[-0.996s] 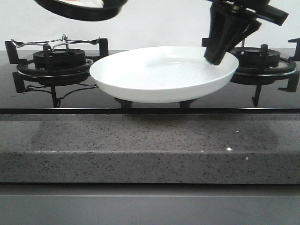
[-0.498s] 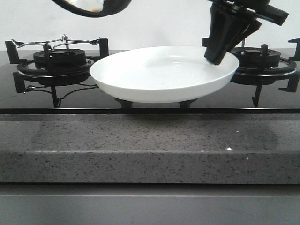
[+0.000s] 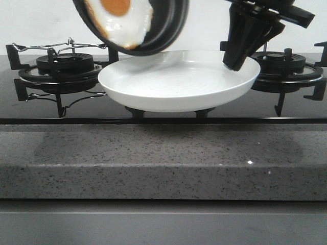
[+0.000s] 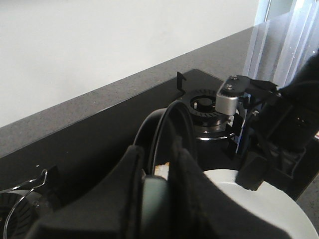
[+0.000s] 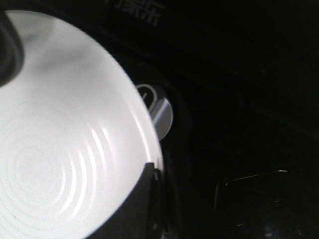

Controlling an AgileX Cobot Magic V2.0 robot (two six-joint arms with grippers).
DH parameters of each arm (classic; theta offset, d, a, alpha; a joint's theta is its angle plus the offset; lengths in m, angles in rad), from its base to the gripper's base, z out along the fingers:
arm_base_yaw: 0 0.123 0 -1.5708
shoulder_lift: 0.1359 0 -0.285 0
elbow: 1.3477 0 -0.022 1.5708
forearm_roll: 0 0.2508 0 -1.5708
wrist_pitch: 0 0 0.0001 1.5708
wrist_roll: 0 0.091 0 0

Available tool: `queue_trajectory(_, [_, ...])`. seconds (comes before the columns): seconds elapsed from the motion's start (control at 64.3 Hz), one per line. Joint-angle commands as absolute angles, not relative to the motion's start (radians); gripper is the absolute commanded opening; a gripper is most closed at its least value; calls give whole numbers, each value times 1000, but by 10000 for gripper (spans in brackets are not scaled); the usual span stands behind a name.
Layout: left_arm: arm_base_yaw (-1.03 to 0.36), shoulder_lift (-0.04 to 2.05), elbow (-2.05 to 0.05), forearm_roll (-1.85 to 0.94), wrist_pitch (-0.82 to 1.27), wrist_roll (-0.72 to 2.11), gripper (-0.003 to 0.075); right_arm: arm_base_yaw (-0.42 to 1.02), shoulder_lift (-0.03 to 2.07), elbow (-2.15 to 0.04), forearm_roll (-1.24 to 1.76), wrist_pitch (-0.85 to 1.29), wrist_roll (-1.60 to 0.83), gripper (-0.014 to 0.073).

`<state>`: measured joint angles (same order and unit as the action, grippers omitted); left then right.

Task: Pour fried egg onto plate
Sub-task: 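Tilt the frying pan with the left gripper to slide the egg onto the plate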

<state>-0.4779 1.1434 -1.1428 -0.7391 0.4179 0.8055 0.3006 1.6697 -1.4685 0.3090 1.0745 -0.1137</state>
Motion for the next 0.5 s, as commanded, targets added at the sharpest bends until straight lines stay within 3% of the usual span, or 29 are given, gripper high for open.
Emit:
queue_trajectory(0.0, [-539, 1112, -1161, -726, 257, 803, -20, 302, 1618, -1489, 323, 1064, -124, -59])
queue_trajectory(0.202, [-620, 1112, -1153, -649, 179, 803, -20, 302, 1618, -1489, 323, 1064, -124, -59])
queue_trajectory(0.482, [-630, 1114, -1152, -638, 184, 800, -20, 302, 1618, -1489, 323, 1064, -124, -59])
